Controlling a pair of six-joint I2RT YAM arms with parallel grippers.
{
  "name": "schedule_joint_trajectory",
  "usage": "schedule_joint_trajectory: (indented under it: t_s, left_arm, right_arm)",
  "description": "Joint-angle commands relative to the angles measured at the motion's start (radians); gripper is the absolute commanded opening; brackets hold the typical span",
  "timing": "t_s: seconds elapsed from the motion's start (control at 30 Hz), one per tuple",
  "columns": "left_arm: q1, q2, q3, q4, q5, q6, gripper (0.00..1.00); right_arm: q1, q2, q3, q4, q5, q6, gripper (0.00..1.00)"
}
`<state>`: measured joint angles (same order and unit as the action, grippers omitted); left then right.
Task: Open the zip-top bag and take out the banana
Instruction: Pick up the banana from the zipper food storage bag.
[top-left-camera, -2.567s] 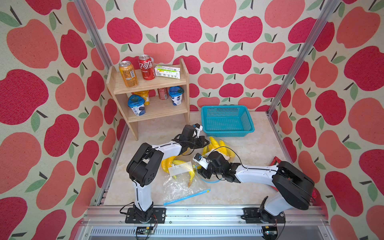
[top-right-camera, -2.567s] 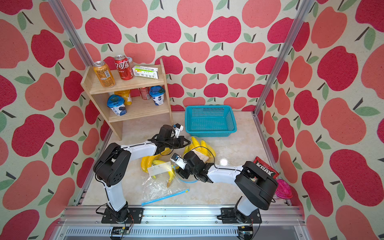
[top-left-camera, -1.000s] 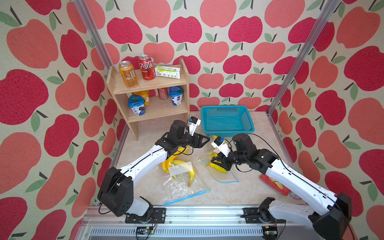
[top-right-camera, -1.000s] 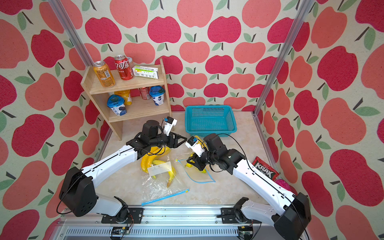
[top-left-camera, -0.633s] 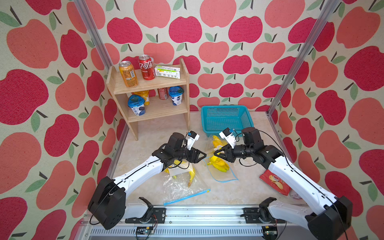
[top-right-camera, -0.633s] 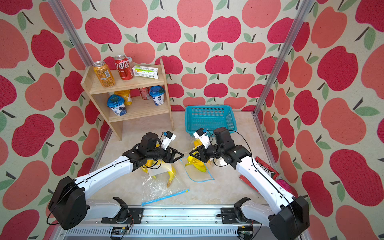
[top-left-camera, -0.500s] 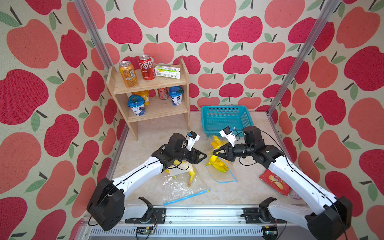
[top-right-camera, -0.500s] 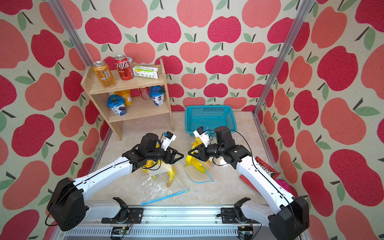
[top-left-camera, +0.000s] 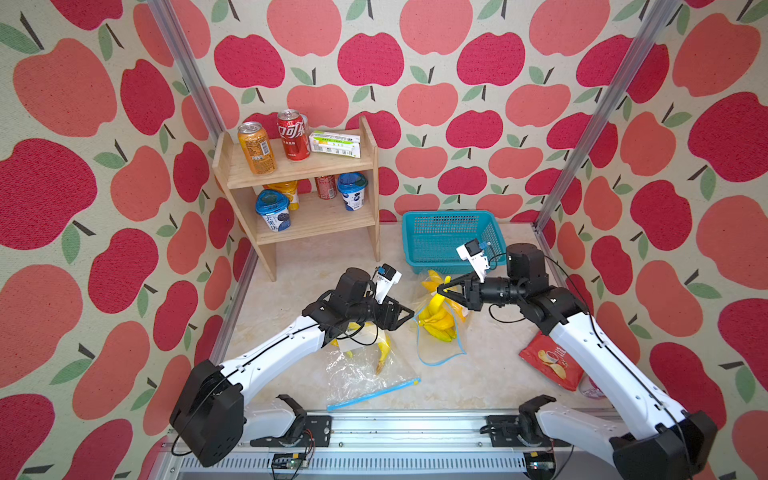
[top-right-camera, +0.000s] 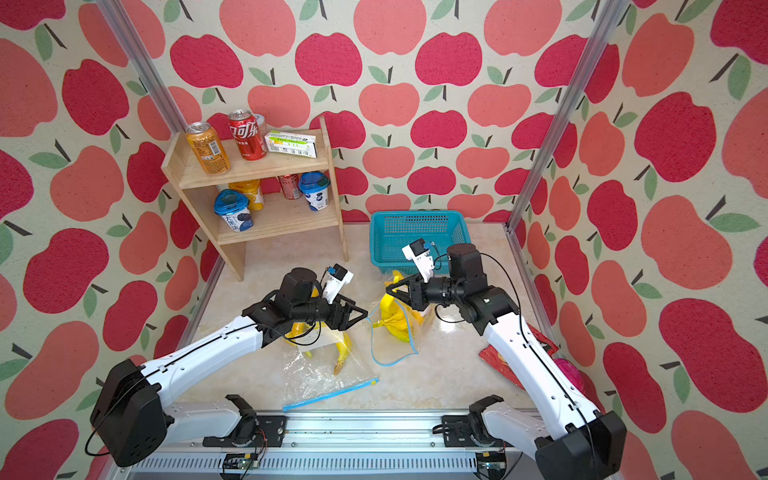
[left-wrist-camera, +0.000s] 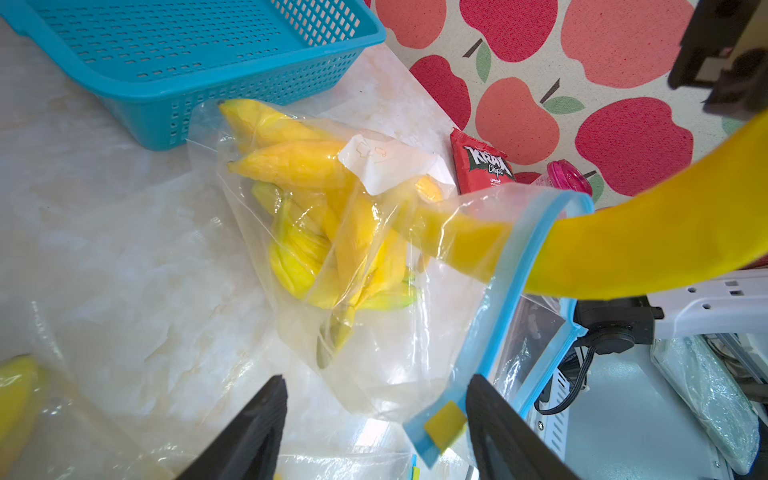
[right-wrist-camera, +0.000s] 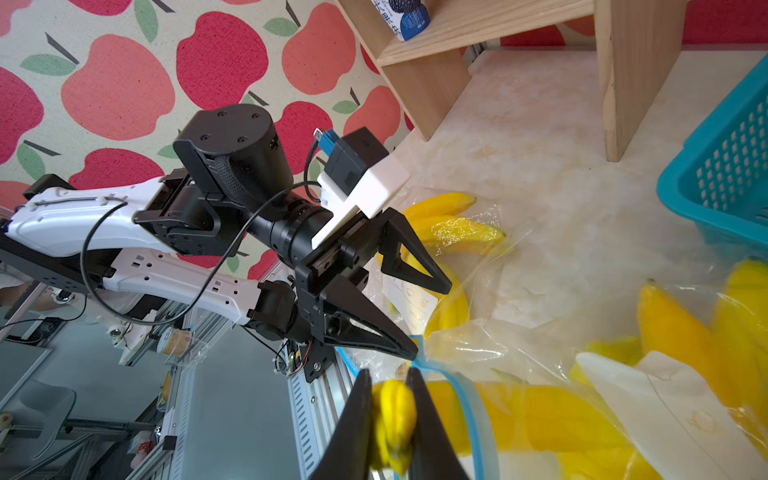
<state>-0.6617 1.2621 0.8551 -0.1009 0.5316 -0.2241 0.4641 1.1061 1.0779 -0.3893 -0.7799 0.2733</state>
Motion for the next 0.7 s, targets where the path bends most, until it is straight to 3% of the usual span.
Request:
schedule_joint_trajectory:
  t_s: [0.0, 0.1, 0.2, 0.37, 0.53, 0.67]
  left_arm:
    - [-0.014, -0.031, -0.014, -0.051, -0.034, 0.037, 0.71]
    - [-0.026, -0.035, -0.007, -0.05, -0.03, 0.041, 0.71]
    - [-0.052, -0.041, 0.0, -0.05, -0.07, 0.043, 0.71]
    - [-0.073, -0.076, -0.008, -0.031, -0.125, 0.053, 0.73]
    - [-0.093, -0.087, 0.023, -0.053, -0.262, 0.092, 0.71]
    - [-0.095, -0.09, 0.055, -0.065, -0.323, 0.195, 0.71]
  right_arm:
    - [-0.026, 0.002, 0.072, 0.084, -0.025, 0.045, 0.16]
    - [-0.027, 0.047, 0.15, 0.102, -0.117, 0.119, 0.18]
    - [-0.027, 0.076, 0.186, 0.052, -0.12, 0.117, 0.18]
    - [-0.024, 0.066, 0.098, 0.095, -0.125, 0.146, 0.18]
    - [-0.023, 0.05, 0.06, 0.086, -0.093, 0.133, 0.18]
    - [-0.024, 0.033, 0.06, 0.065, -0.068, 0.107, 0.18]
